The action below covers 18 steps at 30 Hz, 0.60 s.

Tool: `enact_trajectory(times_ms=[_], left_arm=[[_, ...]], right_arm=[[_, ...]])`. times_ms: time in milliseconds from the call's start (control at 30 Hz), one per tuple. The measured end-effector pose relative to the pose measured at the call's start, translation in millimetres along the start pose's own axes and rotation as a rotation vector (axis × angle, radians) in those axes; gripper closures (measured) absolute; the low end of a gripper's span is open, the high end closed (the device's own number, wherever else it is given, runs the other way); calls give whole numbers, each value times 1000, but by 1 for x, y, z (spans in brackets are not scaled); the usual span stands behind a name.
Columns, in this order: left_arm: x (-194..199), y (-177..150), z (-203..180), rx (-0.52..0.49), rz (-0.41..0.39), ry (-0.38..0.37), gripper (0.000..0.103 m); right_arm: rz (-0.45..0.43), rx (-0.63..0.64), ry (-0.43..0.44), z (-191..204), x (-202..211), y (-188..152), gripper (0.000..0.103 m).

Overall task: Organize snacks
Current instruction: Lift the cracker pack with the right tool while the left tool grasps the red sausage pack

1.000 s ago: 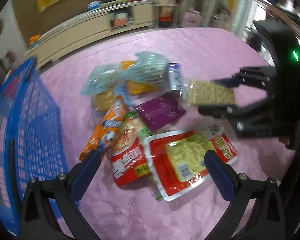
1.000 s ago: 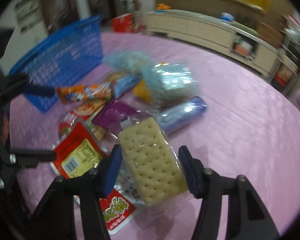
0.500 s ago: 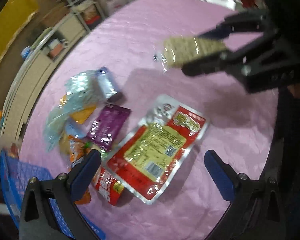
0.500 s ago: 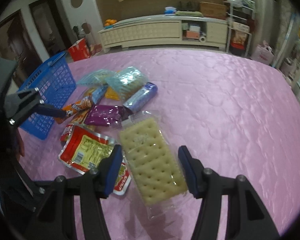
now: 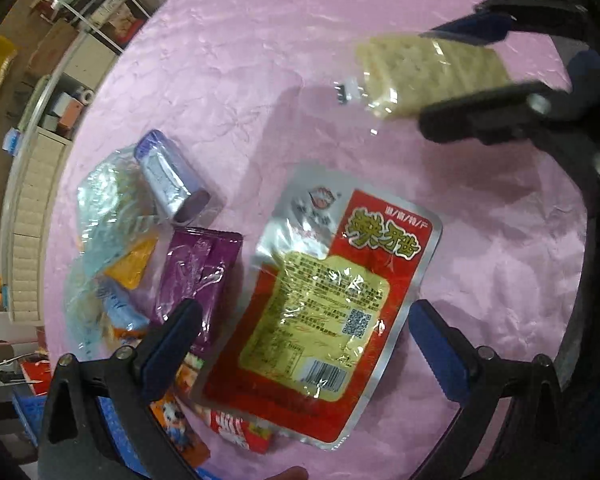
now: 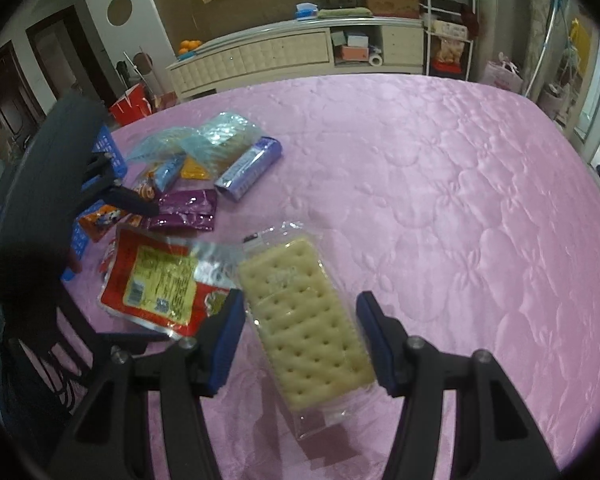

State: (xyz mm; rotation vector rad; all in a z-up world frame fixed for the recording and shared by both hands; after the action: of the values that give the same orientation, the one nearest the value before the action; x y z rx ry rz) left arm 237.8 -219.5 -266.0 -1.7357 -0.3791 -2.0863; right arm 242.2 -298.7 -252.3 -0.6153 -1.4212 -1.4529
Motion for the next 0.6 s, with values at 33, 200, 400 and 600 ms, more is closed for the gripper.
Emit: enact_trajectory(times_ms=[33,200,400,600], left_arm=[[-3,2,0,-4,7,-24,1],[-14,10,4,-63,31,-66,1],[-21,31,15,-88,29,-85,1],[-19,48,25,-61,5,-113,19]], right_arm=[[1,-1,4,0,-1,-1,41],[0,-15,18,-4,-3,-3,41],[14,-36,23,-13,-6,-5,41],[13,-36,29,-11,-4,-6,41]])
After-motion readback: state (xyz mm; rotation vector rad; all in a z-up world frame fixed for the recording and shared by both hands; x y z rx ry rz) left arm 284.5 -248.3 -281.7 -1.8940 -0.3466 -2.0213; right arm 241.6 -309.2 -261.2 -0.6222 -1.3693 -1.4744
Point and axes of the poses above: each gripper's, at about its wrist camera, not at the fingertips, and x roughly against the way its jaws point, z to its left, y to its top, the point moved 6 cm from there along -x, roughly the way its jaws point, and after that the axes turned 9 degrees about z, right-handed, at the moved point
